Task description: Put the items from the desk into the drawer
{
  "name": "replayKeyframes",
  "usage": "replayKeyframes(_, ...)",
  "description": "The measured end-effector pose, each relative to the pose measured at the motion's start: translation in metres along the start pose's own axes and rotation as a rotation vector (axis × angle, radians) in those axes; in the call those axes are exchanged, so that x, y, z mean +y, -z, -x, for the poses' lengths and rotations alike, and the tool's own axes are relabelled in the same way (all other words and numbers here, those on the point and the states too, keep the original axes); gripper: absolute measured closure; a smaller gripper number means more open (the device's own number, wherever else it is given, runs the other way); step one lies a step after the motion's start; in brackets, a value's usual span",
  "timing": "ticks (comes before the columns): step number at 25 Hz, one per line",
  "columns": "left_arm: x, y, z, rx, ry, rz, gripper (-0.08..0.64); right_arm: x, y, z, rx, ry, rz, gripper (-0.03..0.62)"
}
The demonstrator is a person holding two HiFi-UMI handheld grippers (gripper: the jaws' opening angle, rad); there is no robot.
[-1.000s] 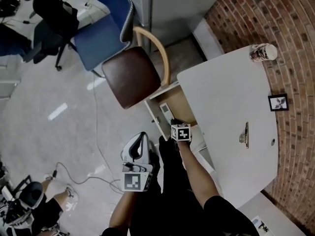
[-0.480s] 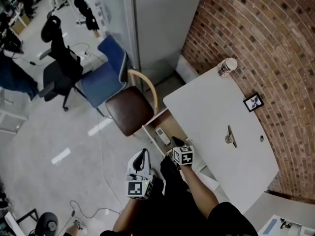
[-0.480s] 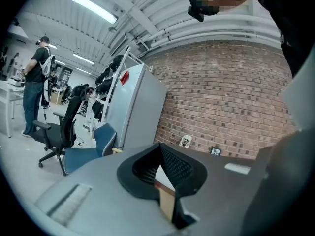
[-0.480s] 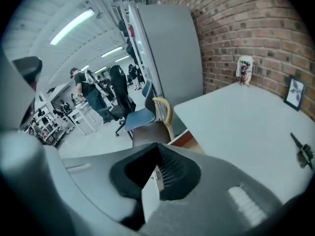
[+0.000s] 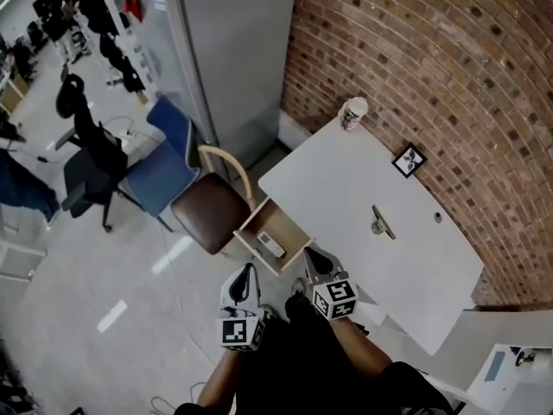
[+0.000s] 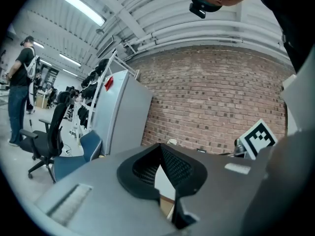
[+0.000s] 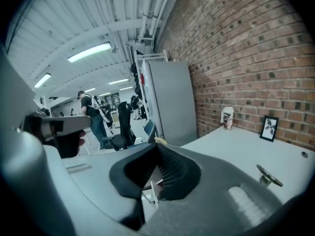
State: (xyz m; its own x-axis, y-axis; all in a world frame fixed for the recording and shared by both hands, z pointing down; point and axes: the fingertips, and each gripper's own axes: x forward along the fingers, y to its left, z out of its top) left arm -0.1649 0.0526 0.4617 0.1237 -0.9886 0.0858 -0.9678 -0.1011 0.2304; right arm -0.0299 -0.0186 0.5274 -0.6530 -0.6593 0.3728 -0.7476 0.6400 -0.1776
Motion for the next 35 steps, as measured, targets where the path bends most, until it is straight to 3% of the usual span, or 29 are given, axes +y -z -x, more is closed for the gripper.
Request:
replayKeyframes(9, -0.056, -0.045, -0.009, -0.047, 0.075, -0.039, 0.54, 0.013, -0.068, 0.1, -0.184, -0.005, 0.036, 0.588)
replayKeyframes(21, -0.114, -0.03, -0.03, -0.009, 0.128, -0.005, 0.54, -0.023, -0.058, 0.126, -0.192, 0.017, 0.042, 0.588)
replayKeyframes(24, -0.131, -0.032, -0.033, -0.041, 0.166, -0.04, 0.54, -0.031, -0.056, 0.134, -0.204, 0.015, 0.028, 0.586)
replayKeyframes(25, -0.136, -0.032, -0.034, -0.04, 0.175, -0.05, 0.54, -0.034, -0.054, 0.136, -0.205, 0.014, 0.016, 0.575)
replayKeyframes(27, -0.142, -0.03, -0.035, -0.024, 0.185, -0.055, 0.54, -0.045, -0.05, 0.139, -0.206, 0.034, -0.008, 0.403)
replayKeyframes(30, -0.148, -0.023, -0.038, 0.0, 0.192, -0.052, 0.54, -0.064, -0.047, 0.147, -0.211, 0.091, -0.033, 0.364)
replayKeyframes(35, -0.158, -0.012, -0.044, 0.01, 0.224, -0.076, 0.54, -0.086, -0.047, 0.16, -0.224, 0.13, -0.059, 0.364)
